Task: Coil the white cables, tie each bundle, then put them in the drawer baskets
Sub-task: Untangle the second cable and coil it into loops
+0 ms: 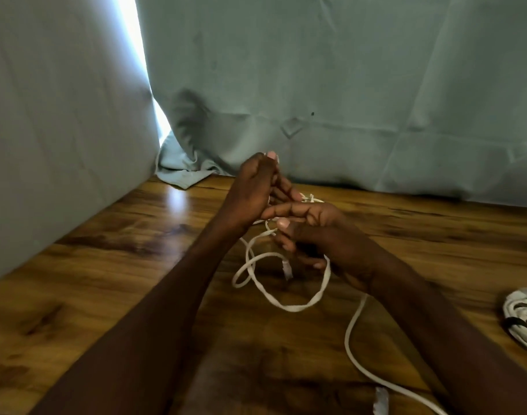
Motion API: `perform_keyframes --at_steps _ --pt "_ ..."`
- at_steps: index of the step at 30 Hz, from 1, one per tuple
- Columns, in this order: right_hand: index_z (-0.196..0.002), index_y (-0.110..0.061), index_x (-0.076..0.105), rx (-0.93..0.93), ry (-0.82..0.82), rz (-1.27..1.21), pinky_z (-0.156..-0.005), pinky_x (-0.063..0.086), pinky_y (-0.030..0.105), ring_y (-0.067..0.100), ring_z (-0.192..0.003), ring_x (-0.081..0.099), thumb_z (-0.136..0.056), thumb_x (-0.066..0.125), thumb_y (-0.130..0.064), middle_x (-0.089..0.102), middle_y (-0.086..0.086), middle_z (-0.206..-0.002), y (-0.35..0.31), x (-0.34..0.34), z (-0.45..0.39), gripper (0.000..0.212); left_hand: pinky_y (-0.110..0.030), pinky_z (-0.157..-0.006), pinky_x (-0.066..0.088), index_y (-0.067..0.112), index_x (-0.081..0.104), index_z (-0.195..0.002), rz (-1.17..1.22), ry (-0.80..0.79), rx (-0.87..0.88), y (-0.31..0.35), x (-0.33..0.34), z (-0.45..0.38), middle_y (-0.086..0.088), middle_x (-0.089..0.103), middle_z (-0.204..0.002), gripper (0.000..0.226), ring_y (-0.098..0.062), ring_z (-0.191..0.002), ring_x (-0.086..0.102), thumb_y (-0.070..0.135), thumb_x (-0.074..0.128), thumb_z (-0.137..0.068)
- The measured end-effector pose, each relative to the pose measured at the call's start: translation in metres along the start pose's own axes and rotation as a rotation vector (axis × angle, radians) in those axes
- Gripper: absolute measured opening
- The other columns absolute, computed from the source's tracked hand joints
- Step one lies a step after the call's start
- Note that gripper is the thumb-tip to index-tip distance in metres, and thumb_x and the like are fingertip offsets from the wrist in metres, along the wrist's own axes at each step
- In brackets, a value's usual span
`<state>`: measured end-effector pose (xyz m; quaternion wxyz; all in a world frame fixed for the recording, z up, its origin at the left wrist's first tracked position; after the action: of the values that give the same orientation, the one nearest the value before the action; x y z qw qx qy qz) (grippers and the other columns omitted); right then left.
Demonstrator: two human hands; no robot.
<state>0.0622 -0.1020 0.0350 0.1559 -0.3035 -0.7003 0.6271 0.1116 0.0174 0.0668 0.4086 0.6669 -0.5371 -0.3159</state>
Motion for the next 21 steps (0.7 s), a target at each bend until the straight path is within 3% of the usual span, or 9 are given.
perform_keyframes --at_steps 4,7,9,12,15,18,21 --pt "-0.133 -0.007 0.061 -0.012 0.096 -0.198 -0.037 0.030 0.017 0.004 -0.038 0.037 -0.099 0.061 -0.014 0.055 0.002 -0.067 -0.008 -0.028 0.002 0.034 -0.021 -0.041 0.038 0.007 0.053 -0.090 -0.164 -0.076 0.045 0.004 0.004 0.005 0.001 0.057 -0.054 0.034 -0.011 -0.043 0.051 0.025 0.036 -0.112" --pt "-0.125 -0.011 0.065 -0.022 0.120 -0.277 -0.039 0.030 0.018 0.005 -0.039 0.034 -0.091 0.067 -0.020 0.054 0.002 -0.070 -0.008 -0.037 0.002 0.036 -0.019 -0.042 0.036 0.007 0.052 -0.089 -0.205 -0.083 0.059 0.007 0.008 0.005 0.005 0.056 -0.054 0.033 -0.009 -0.042 0.048 0.024 0.036 -0.112" --pt "-0.125 -0.011 0.064 -0.042 0.130 -0.386 -0.040 0.038 0.020 0.006 -0.043 0.042 -0.091 0.067 -0.016 0.054 0.001 -0.073 -0.008 -0.039 0.001 0.035 -0.024 -0.047 0.038 0.011 0.052 -0.085 -0.319 -0.092 0.117 0.008 0.010 0.004 0.007 0.051 -0.055 0.032 -0.008 -0.046 0.046 0.026 0.040 -0.111" --pt "-0.131 -0.010 0.057 -0.137 0.107 -0.714 -0.054 0.054 0.026 0.011 -0.059 0.057 -0.088 0.062 -0.005 0.059 0.005 -0.088 -0.018 -0.047 0.002 0.044 -0.024 -0.051 0.039 0.014 0.052 -0.083 -0.425 -0.075 0.108 0.000 0.004 0.002 0.008 0.050 -0.061 0.031 -0.007 -0.053 0.050 0.029 0.046 -0.109" --pt "-0.134 -0.008 0.051 -0.235 0.052 -1.091 -0.060 0.058 0.025 0.012 -0.063 0.063 -0.089 0.055 -0.003 0.055 0.017 -0.110 -0.026 -0.065 0.006 0.045 -0.021 -0.050 0.040 0.001 0.054 -0.089 -0.440 -0.068 0.073 -0.004 -0.003 -0.001 0.000 0.052 -0.065 0.033 -0.005 -0.052 0.051 0.028 0.048 -0.109" --pt "-0.142 -0.010 0.046 -0.295 0.027 -1.259 -0.066 0.059 0.025 0.009 -0.063 0.064 -0.094 0.053 -0.005 0.055 0.027 -0.136 -0.025 -0.076 0.009 0.049 -0.039 -0.061 0.054 0.007 0.057 -0.087 -0.519 -0.074 0.088 -0.009 -0.010 -0.006 0.005 0.054 -0.067 0.036 -0.011 -0.062 0.058 0.037 0.049 -0.106" --pt "-0.151 -0.013 0.041 -0.307 0.035 -1.132 -0.077 0.061 0.032 0.012 -0.085 0.070 -0.096 0.048 -0.007 0.051 0.024 -0.151 -0.025 -0.071 0.009 0.056 -0.053 -0.072 0.055 0.016 0.058 -0.083 -0.669 0.009 0.079 -0.012 -0.022 -0.009 0.003 0.059 -0.067 0.039 -0.027 -0.071 0.065 0.048 0.044 -0.101"
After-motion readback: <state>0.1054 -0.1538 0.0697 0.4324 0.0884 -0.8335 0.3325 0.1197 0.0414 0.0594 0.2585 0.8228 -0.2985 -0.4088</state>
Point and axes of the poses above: each hand's wrist, its own z-axis away from the middle knuckle, its own x-axis out of the palm, y = z × x, the point moved 10 cm from there along -z, towards the middle knuckle
